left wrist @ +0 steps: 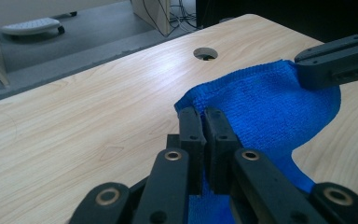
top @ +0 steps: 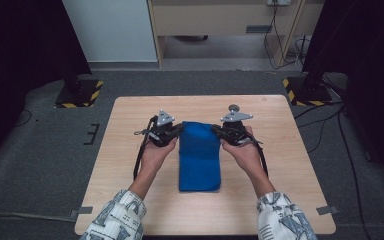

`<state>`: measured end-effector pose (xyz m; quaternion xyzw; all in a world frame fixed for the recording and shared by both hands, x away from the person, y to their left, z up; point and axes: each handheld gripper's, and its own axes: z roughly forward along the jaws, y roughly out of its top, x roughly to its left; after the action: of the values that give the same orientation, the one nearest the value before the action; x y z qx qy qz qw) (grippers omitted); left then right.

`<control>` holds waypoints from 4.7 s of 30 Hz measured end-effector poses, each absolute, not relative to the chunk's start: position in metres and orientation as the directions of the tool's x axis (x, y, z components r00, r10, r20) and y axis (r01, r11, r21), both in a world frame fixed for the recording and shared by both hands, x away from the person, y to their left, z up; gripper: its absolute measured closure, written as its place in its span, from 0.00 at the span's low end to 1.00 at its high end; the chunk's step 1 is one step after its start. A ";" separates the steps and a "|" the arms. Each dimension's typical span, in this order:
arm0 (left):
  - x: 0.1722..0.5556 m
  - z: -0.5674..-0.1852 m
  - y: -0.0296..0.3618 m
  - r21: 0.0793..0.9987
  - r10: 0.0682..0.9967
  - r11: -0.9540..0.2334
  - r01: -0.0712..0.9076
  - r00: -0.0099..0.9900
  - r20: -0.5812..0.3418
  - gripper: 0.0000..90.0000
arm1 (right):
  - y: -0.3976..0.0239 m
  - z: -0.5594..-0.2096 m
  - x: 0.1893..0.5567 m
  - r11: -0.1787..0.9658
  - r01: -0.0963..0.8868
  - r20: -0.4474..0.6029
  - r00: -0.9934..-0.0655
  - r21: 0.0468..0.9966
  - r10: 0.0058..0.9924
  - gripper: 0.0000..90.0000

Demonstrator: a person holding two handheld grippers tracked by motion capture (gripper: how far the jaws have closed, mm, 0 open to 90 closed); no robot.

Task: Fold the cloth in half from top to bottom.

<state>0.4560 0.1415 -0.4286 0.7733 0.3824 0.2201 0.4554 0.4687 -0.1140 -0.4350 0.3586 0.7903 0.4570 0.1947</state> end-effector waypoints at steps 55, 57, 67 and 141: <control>0.407 -0.464 0.156 0.841 0.754 -0.315 0.441 0.654 -0.061 0.94 | -0.119 -0.468 0.424 0.339 0.398 0.073 -0.733 0.852 0.677 0.95; 0.405 -0.466 0.155 0.839 0.755 -0.315 0.443 0.653 -0.061 0.94 | -0.119 -0.470 0.423 0.341 0.399 0.074 -0.734 0.851 0.675 0.95; 0.399 -0.474 0.154 0.831 0.749 -0.319 0.456 0.659 -0.074 0.92 | -0.121 -0.480 0.415 0.354 0.409 0.079 -0.741 0.841 0.667 0.95; 0.383 -0.505 0.164 0.815 0.806 -0.277 0.508 0.585 -0.091 0.38 | -0.132 -0.488 0.374 0.381 0.399 0.081 -0.771 0.834 0.631 0.80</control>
<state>0.3831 0.1641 -0.5048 0.7801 0.4211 0.1734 0.4290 0.3743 -0.1317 -0.4884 0.3137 0.8213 0.4595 0.1263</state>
